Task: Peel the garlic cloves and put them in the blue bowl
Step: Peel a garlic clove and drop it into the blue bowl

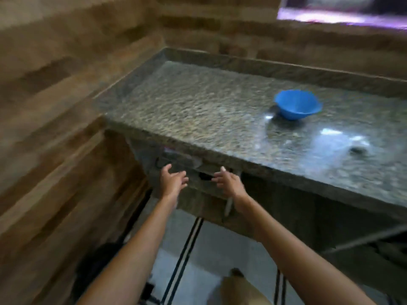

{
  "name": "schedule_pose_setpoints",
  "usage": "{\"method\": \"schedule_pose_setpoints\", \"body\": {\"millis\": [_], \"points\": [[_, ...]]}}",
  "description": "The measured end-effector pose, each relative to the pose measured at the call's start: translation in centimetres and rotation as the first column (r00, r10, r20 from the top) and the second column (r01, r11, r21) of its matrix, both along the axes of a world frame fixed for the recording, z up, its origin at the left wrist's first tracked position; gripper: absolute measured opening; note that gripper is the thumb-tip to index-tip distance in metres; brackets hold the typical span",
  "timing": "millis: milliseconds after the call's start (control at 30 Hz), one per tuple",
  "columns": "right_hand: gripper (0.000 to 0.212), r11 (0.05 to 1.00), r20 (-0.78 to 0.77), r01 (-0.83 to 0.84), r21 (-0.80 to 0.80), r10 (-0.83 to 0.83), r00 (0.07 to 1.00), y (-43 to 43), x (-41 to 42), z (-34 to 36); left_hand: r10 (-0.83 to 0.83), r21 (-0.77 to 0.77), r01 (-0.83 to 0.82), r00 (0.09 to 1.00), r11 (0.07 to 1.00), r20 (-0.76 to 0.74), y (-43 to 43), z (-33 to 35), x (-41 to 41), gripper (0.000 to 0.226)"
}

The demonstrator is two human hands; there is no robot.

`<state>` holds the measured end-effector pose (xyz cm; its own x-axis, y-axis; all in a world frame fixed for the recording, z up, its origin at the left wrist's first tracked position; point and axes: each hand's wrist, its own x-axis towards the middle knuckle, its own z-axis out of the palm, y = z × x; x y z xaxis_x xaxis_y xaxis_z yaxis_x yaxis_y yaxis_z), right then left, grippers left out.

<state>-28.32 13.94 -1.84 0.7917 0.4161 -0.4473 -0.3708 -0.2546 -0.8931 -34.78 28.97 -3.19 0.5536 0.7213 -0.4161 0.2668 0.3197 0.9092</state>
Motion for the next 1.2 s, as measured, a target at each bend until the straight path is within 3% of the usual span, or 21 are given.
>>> {"method": "schedule_pose_setpoints", "body": {"millis": [167,267,333,467,567,667,733,833,900,967,1000,1067,1100,1133,1200], "points": [[0.042,0.952,0.015,0.298,0.065,-0.300,0.954,-13.0,9.5,2.7,-0.420,0.076,0.417,0.906,0.906,0.042,-13.1,3.4,14.8,0.038],[0.038,0.929,0.054,0.371,0.021,-0.371,0.927,-20.0,14.6,2.1,-0.589,0.255,0.575,0.808,0.777,-0.029,-19.7,2.6,23.3,0.033],[0.032,0.910,0.164,0.414,-0.017,-0.406,0.899,-24.1,18.3,1.8,-0.616,0.419,0.618,0.771,0.666,-0.158,-22.4,1.3,28.7,0.037],[0.020,0.855,0.502,0.493,-0.159,-0.360,0.787,-30.8,24.1,1.2,-0.589,0.593,0.747,0.635,0.302,-0.500,-24.5,-2.9,35.3,0.049],[0.025,0.789,0.634,0.570,-0.229,-0.323,0.702,-33.5,27.1,-0.1,-0.525,0.685,0.705,0.659,0.183,-0.538,-25.1,-4.0,34.5,0.033],[0.036,0.762,0.609,0.571,-0.306,-0.304,0.733,-34.7,29.6,-1.5,-0.520,0.791,0.607,0.702,0.079,-0.487,-25.6,-2.6,33.6,0.027],[0.044,0.762,0.566,0.534,-0.367,-0.273,0.778,-35.1,30.9,-2.0,-0.578,0.876,0.471,0.745,0.102,-0.333,-26.0,-0.2,35.0,0.021],[0.055,0.816,0.482,0.411,-0.406,-0.191,0.855,-34.8,32.2,-2.6,-0.452,0.912,0.306,0.878,0.271,-0.160,-25.2,3.9,39.9,0.016],[0.060,0.842,0.454,0.324,-0.431,-0.108,0.885,-34.6,32.7,-2.7,-0.347,0.848,0.391,0.899,0.359,-0.267,-23.5,4.9,42.8,0.018],[0.058,0.841,0.448,0.257,-0.476,-0.019,0.894,-34.5,33.4,-2.9,-0.311,0.760,0.523,0.849,0.385,-0.427,-22.2,4.7,44.2,0.025],[0.055,0.848,0.437,0.238,-0.473,-0.009,0.899,-34.6,33.6,-3.0,-0.317,0.755,0.534,0.842,0.380,-0.436,-22.2,4.6,44.1,0.027],[0.050,0.892,0.408,0.294,-0.345,-0.140,0.902,-34.6,34.0,-3.2,-0.402,0.811,0.448,0.868,0.377,-0.292,-24.0,4.7,42.9,0.027],[0.050,0.911,0.355,0.348,-0.222,-0.257,0.899,-34.6,34.0,-3.1,-0.460,0.806,0.415,0.864,0.423,-0.204,-25.4,4.6,41.9,0.026],[0.050,0.918,0.290,0.387,-0.089,-0.348,0.892,-34.4,33.9,-2.9,-0.536,0.750,0.446,0.832,0.489,-0.144,-26.9,4.3,41.0,0.025],[0.048,0.912,0.164,0.393,0.117,-0.408,0.898,-33.6,33.1,-2.4,-0.717,0.466,0.667,0.691,0.581,-0.096,-29.7,2.7,39.1,0.029]]}}
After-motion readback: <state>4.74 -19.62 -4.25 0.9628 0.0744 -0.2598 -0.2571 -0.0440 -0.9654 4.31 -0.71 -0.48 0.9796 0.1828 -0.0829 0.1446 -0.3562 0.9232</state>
